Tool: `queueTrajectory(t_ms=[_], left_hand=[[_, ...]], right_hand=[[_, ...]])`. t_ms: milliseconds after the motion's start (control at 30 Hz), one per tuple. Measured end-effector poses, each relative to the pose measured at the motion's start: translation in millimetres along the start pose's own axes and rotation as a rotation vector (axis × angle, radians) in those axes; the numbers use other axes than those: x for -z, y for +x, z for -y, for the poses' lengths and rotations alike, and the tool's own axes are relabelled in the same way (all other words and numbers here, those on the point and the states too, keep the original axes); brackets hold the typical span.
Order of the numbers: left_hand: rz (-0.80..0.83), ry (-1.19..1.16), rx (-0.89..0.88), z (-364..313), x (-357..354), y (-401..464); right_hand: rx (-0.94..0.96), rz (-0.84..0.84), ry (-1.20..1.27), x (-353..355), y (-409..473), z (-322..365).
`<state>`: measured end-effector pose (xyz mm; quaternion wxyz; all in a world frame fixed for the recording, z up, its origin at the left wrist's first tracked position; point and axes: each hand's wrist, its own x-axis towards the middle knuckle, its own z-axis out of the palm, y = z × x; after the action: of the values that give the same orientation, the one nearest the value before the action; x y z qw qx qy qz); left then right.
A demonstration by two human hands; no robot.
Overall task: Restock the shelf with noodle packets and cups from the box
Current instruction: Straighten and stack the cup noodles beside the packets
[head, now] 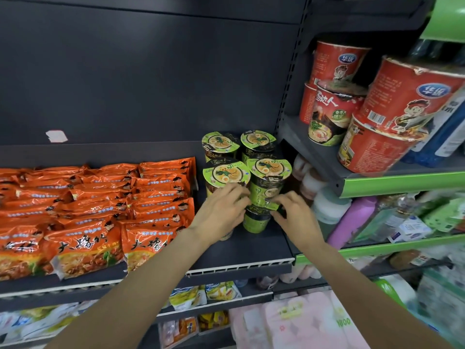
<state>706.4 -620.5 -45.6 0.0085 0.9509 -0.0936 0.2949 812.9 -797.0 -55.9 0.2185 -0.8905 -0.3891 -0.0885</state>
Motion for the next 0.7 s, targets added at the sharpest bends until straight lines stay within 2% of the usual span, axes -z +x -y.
queueTrajectory(t_ms=[100, 167, 300, 367, 500, 700], left_hand=[[0.076, -0.027, -0.025, -7.8, -15.0, -3.0], [0.183, -0.075, 0.023, -14.4, -24.7, -4.0], [0.449, -0.106, 0.248, -24.5, -42.6, -0.5], [0.517, -0.054, 0.342, -27.3, -52.6, 2.4], [0.579, -0.003, 0.384, -30.6, -66.9, 2.7], [0.540, -0.016, 0.400, -31.2, -74.8, 4.0]], right_hand=[[-0.115, 0.120, 0.066, -11.8, -7.5, -13.0], [-0.157, 0.188, 0.096, -18.7, -8.4, -22.2], [-0.174, 0.326, 0.121, -30.2, -1.3, -38.3], [-0.151, 0.377, 0.123, -35.9, 2.8, -44.5], [-0.115, 0.349, 0.084, -41.6, 2.6, -50.2], [-0.067, 0.303, 0.027, -45.3, -4.2, -54.2]])
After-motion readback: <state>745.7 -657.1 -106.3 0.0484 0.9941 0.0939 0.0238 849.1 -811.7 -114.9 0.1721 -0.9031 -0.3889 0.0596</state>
